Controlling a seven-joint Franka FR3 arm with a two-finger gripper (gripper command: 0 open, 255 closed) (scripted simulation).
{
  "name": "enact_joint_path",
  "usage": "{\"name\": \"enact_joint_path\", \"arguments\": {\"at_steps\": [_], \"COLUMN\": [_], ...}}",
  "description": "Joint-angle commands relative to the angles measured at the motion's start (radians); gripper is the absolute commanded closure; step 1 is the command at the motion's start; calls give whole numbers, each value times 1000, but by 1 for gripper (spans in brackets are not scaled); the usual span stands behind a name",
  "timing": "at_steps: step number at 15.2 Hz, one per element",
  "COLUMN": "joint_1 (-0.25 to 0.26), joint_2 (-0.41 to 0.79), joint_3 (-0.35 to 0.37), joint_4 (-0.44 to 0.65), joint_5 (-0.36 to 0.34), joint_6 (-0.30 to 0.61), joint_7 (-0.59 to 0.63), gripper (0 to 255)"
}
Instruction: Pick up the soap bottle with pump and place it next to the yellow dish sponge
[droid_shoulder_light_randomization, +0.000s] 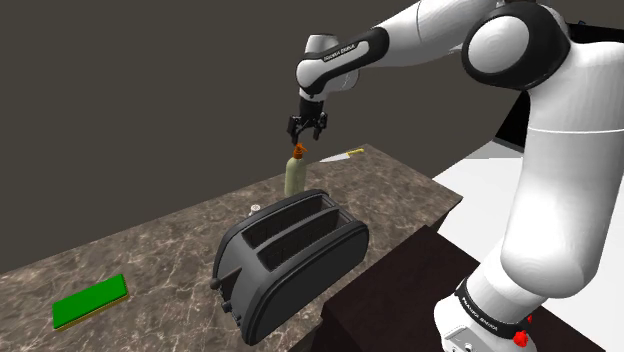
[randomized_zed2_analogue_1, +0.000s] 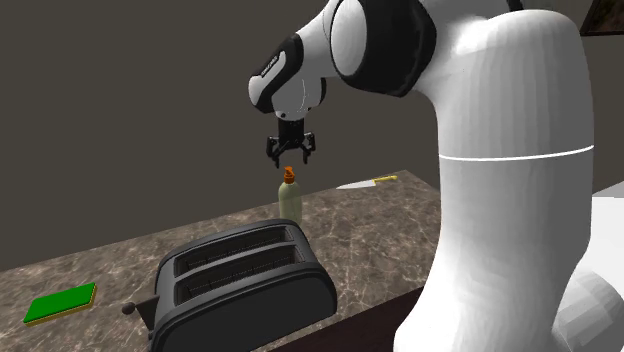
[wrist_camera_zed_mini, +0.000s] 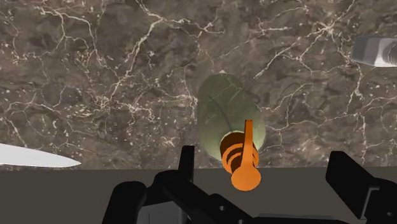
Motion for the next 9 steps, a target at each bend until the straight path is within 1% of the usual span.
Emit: {"name": "enact_joint_path", "arguments": {"at_steps": [1, 2, 9], "joint_1": [-2, -2, 0], "joint_2": [85, 122, 171], "joint_3": [-1, -1, -1], "joint_4": [80, 120, 99], "joint_5": [-1, -2, -2], "joint_6": [-4, -10, 60], "joint_7": [-7, -9, -9], "gripper": [0, 0, 0]}}
